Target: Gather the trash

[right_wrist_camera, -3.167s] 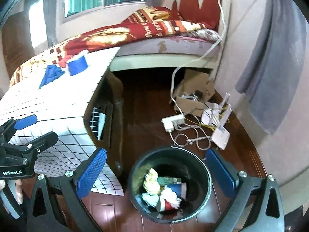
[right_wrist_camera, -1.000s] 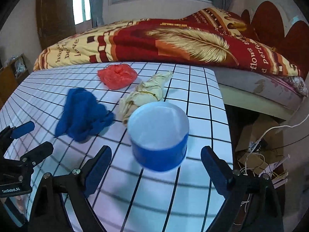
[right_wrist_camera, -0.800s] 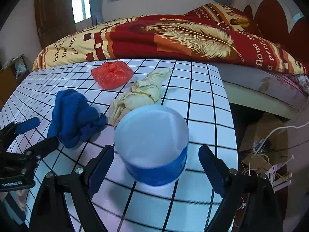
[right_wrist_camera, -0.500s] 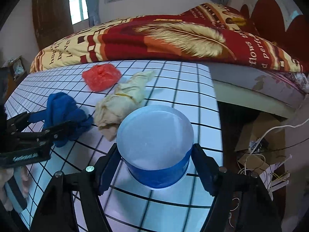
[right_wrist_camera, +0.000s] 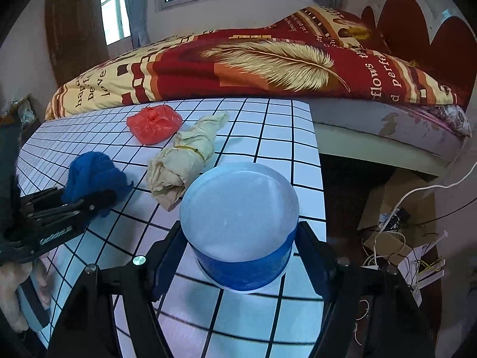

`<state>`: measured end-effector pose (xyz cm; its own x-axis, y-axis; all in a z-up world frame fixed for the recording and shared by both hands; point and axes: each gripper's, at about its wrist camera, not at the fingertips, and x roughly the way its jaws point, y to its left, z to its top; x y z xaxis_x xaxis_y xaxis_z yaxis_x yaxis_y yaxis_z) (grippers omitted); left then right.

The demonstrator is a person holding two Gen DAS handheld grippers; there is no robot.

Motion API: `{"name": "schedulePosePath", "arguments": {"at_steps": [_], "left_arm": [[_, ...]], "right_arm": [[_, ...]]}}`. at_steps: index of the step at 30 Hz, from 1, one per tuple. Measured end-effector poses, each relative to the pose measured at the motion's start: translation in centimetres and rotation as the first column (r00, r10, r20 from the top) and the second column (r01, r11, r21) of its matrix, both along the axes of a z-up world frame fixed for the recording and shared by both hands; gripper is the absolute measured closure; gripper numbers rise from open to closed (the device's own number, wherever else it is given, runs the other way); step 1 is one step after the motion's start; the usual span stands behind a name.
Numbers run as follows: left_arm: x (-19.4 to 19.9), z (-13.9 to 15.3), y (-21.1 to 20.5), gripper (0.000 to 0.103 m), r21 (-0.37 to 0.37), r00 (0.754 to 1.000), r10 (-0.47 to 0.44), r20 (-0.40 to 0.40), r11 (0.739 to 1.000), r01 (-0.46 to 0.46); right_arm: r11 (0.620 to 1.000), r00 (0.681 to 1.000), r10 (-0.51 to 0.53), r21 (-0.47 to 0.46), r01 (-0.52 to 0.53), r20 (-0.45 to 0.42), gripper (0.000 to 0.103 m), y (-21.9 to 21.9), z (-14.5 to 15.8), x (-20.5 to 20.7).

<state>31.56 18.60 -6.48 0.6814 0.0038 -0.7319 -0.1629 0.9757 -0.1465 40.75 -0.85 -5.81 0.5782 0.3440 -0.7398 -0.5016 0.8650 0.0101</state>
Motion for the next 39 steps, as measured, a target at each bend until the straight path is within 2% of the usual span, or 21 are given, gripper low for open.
{"name": "schedulePosePath", "arguments": {"at_steps": [11,25,34,39], "left_arm": [[-6.7,2.9,-2.8,0.067,0.014,0.996,-0.046,0.073,0.999,0.045],[-14.8,5.1,-7.2,0.067,0.027,0.985,-0.113,0.128,0.994,0.110],[-17.2,5.7,-9.9,0.067,0.045,0.975,-0.171,0.145,0.985,0.167],[-17.1,5.6,-12.2,0.067,0.049,0.965,-0.219,0.144,0.976,0.214]], "right_arm": [[1.000,0.999,0.003,0.006,-0.003,0.049,0.028,-1.8,2.6,-5.8],[0.998,0.993,-0.039,0.043,0.035,0.111,0.028,-7.7,5.8,-15.8],[0.997,0.984,-0.069,0.029,0.065,0.164,0.028,-12.2,7.4,-20.6],[0.994,0.979,-0.106,0.035,0.101,0.175,0.028,-14.6,7.8,-21.7]]}}
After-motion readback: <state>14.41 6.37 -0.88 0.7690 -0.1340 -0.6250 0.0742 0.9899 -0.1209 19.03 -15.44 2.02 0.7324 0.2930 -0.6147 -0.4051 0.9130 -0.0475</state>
